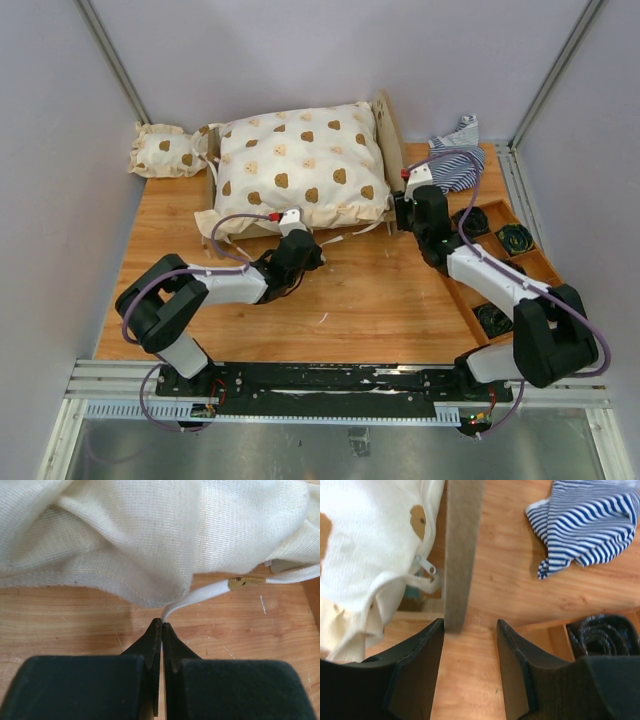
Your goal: Set up the pet bed
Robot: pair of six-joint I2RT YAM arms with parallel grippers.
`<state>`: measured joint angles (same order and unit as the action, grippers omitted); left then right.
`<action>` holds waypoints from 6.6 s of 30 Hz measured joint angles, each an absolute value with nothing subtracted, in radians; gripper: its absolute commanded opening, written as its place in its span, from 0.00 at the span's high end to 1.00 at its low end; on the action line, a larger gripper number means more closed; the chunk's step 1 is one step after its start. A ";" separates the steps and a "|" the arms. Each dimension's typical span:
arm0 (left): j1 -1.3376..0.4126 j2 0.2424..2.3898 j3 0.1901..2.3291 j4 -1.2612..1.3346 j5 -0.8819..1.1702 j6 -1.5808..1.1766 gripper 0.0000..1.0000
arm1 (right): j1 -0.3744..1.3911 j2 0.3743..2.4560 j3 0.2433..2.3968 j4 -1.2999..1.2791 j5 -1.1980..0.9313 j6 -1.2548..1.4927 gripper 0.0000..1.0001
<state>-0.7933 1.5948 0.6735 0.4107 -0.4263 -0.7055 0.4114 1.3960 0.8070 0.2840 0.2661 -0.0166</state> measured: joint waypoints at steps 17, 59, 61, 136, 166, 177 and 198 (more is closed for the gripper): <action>-0.793 1.629 0.741 0.420 -0.426 -0.678 0.98 | 0.451 1.535 0.628 0.396 0.124 0.191 0.70; -0.786 1.723 0.819 0.447 -0.374 -0.704 0.98 | 0.484 1.756 0.731 0.607 0.364 0.423 0.64; -0.785 1.735 0.833 0.444 -0.376 -0.704 0.98 | 0.484 1.736 0.692 0.641 0.325 0.429 0.63; -0.969 1.658 0.863 0.478 -0.205 -0.799 0.43 | 0.542 0.949 0.338 0.281 -0.135 0.288 1.00; -0.798 1.824 0.955 0.562 0.064 -0.753 1.00 | 0.560 0.978 0.553 0.037 -0.366 -0.546 0.58; -0.728 1.858 0.965 0.599 0.162 -0.737 0.97 | 0.631 1.232 0.549 -0.010 -0.344 -1.299 0.60; -0.675 1.880 0.944 0.657 0.264 -0.761 0.96 | 0.753 1.652 0.900 -0.374 -0.123 -1.887 0.67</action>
